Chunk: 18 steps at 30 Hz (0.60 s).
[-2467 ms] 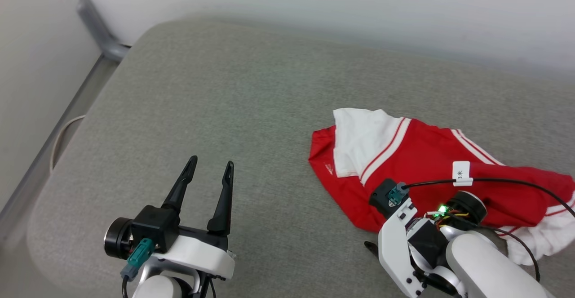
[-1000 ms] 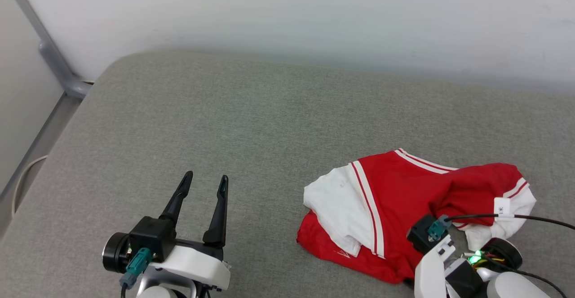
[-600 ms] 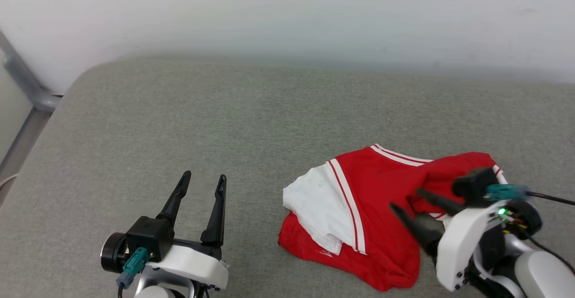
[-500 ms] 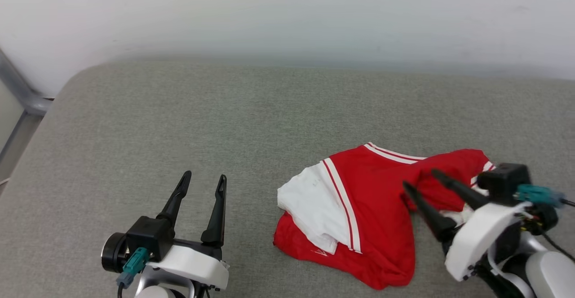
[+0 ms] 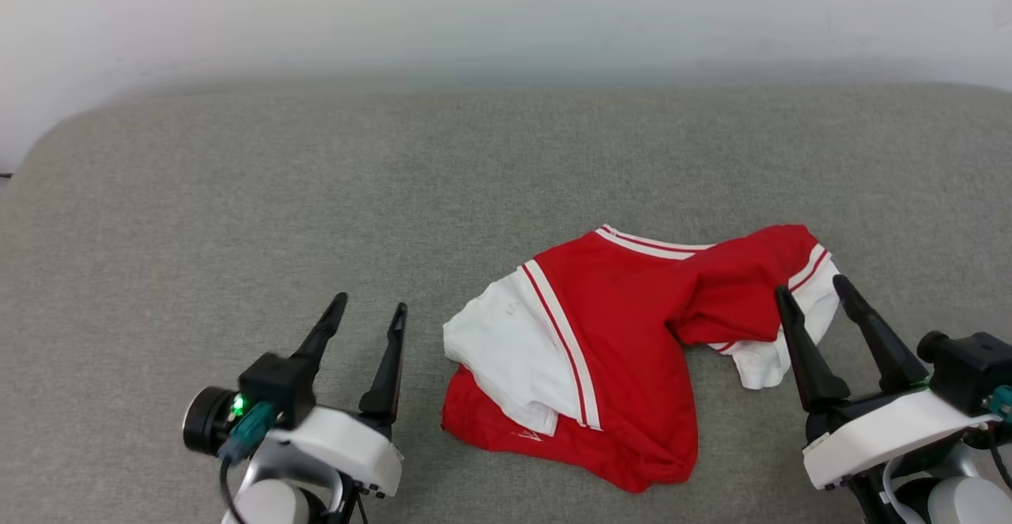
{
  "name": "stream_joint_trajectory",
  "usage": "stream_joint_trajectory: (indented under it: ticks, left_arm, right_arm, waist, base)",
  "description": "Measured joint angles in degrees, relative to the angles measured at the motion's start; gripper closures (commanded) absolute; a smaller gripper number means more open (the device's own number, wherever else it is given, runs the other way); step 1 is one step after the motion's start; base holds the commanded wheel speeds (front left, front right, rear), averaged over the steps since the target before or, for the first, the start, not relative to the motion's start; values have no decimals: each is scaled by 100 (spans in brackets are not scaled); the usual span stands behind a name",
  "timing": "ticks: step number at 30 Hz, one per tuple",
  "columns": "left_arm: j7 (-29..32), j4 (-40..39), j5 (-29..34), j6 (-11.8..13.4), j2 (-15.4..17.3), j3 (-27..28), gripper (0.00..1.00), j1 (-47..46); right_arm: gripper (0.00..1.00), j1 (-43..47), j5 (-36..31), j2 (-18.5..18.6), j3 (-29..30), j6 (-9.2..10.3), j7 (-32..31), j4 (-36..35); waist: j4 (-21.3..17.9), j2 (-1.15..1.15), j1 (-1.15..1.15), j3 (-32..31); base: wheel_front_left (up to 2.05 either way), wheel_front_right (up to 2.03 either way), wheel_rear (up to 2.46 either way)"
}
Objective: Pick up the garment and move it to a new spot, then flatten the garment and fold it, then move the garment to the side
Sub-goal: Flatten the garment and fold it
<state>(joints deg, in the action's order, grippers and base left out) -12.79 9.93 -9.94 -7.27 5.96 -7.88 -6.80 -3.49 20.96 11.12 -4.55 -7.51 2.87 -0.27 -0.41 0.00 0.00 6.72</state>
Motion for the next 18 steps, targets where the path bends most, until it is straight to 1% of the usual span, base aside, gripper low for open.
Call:
stream_joint_trajectory:
  ticks: [4, 8, 11, 13, 18]
  left_arm:
    - [967, 36, -1, -8, 218, -307, 0, -303]
    - [2031, -24, -124, -14, 453, -635, 0, -598]
    - [2721, -24, -198, -14, 622, -881, 0, -762]
    - [3017, -18, -142, -15, 720, -978, 0, -857]
    - [3255, 60, -86, -7, 765, -1059, 0, -1073]
  right_arm:
    - [0, -3, -68, -13, 83, 0, 9, -47]
    - [0, -7, -119, -22, 92, 0, -32, -108]
    - [0, -12, -136, -30, 91, 0, -41, -131]
    - [0, -16, -137, -35, 91, 0, -48, -143]
    - [0, -65, -146, -54, 90, 0, -73, -162]
  waist:
    - [-79, 0, 0, 184]
    - [-141, 0, 0, 387]
    - [-179, 0, 0, 529]
    - [-200, 0, 0, 619]
    - [-256, 0, 0, 827]
  base:
    - [0, 0, 0]
    - [0, 0, 0]
    - [0, 0, 0]
    - [0, 0, 0]
    - [0, 0, 0]
